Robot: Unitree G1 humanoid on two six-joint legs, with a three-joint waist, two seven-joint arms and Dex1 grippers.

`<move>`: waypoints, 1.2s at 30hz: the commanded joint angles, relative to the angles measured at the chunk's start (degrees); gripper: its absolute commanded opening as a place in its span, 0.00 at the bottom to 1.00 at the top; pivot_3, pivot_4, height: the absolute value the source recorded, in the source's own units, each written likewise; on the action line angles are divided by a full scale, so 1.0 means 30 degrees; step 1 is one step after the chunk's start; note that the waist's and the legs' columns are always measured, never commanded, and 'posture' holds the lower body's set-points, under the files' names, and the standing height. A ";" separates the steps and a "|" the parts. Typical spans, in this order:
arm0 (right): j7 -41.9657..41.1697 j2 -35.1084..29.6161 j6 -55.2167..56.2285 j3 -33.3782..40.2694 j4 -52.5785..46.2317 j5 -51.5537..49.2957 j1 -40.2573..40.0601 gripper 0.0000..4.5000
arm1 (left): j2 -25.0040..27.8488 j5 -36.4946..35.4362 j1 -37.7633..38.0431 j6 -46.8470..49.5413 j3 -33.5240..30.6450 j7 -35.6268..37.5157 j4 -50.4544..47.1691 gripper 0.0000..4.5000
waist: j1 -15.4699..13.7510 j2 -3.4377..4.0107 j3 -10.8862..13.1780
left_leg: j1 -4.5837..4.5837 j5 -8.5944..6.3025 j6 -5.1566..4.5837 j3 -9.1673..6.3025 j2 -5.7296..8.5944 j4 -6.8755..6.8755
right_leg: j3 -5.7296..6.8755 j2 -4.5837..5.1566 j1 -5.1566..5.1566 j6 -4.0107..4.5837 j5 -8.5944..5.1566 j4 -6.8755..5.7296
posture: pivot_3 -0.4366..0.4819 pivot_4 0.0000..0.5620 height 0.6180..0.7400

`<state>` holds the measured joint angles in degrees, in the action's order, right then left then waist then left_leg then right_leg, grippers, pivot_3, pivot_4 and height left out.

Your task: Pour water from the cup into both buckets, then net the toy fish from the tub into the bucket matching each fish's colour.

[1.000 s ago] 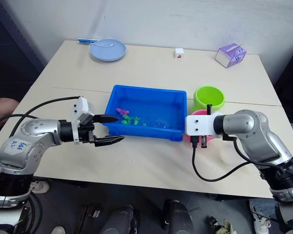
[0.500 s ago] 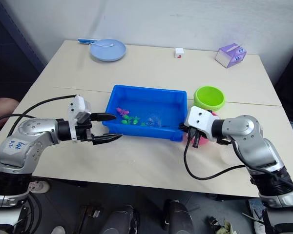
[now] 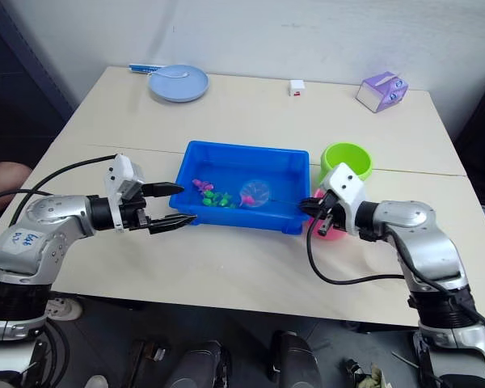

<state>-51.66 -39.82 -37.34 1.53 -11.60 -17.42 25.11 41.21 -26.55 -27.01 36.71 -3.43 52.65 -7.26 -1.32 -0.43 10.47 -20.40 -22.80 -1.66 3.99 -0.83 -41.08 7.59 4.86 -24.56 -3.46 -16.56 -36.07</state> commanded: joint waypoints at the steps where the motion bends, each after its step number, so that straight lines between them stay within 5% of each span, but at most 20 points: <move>1: 0.0728 -0.0299 -0.0818 0.2022 -0.1944 -0.1229 -0.0674 0.17 | -0.0320 -0.0312 -0.0963 -0.0311 -0.0023 0.0254 0.0110 1.00 | -0.0031 0.0000 0.0000 | 0.0000 0.0000 0.0000 0.0000 0.0000 -0.0001 | 0.0001 -0.0003 0.0000 0.0000 0.0000 0.0000 | 0.48 0.27 1.00; 17: 0.4424 -0.0917 -0.4273 1.3543 -1.2674 -0.2447 -1.0620 0.17 | -0.4619 0.1074 -0.5848 -0.3594 0.3922 0.3696 0.5421 1.00 | 0.0029 0.0064 -0.0036 | 0.0042 0.0003 -0.0004 0.0047 0.0039 0.0001 | -0.0072 -0.0105 0.0021 -0.0014 0.0007 -0.0038 | 0.48 0.27 1.00; 27: 0.4448 -0.4699 0.4876 1.1687 -1.2735 0.7331 -1.6465 0.17 | -0.5946 0.2417 -0.7569 -0.6390 0.4431 0.4909 0.8955 1.00 | -0.0069 0.0070 -0.0039 | 0.0076 0.0014 0.0007 0.0090 0.0053 0.0000 | -0.0154 -0.0117 0.0015 -0.0018 0.0008 -0.0070 | 0.48 0.27 1.00; 36: 0.4281 -0.5364 1.1224 1.1963 -1.0212 1.1503 -1.6813 0.17 | -0.6272 0.2434 -0.7874 -0.6628 0.4018 0.5029 0.9488 1.00 | -0.0069 0.0069 -0.0038 | 0.0077 0.0014 0.0009 0.0091 0.0034 0.0001 | -0.0151 -0.0127 0.0011 -0.0019 0.0008 -0.0065 | 0.48 0.27 1.00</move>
<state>-38.52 -56.09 -5.46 35.89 -42.46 16.00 -25.95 22.52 -19.45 -49.18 17.87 9.95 67.40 21.23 -1.53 -0.22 10.36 -20.17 -22.75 -1.63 4.26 -0.73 -41.07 7.15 4.48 -24.53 -3.51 -16.54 -36.26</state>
